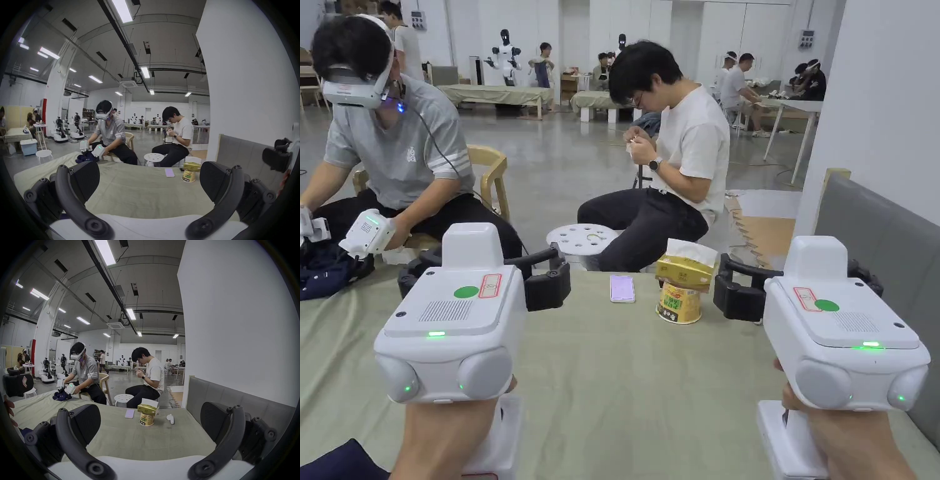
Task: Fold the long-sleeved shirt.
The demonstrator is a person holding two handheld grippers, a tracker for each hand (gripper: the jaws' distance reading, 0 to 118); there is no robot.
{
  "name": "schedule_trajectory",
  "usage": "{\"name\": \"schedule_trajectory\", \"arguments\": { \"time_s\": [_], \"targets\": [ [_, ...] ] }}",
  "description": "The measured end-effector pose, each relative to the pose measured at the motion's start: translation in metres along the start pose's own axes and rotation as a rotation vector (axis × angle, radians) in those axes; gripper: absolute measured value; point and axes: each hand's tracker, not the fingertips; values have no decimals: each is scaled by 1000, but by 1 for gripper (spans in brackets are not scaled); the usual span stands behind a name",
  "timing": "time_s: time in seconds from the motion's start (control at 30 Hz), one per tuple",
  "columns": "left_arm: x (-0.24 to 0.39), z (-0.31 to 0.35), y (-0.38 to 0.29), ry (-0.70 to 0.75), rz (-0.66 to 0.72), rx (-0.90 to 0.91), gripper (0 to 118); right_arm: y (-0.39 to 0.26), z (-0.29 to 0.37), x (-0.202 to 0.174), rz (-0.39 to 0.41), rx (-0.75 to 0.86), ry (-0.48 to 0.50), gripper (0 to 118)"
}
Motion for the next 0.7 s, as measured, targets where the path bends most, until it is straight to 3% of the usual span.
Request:
{"name": "schedule_trajectory", "arguments": {
  "time_s": [0.3,0.7],
  "targets": [
    [-2,0,2,-88,43,-6,111,-1,-4,-3,8,-3,-15,118],
    [2,1,-1,-36,15,7,111,1,-1,2,-12,12,-12,118]
  ]
}}
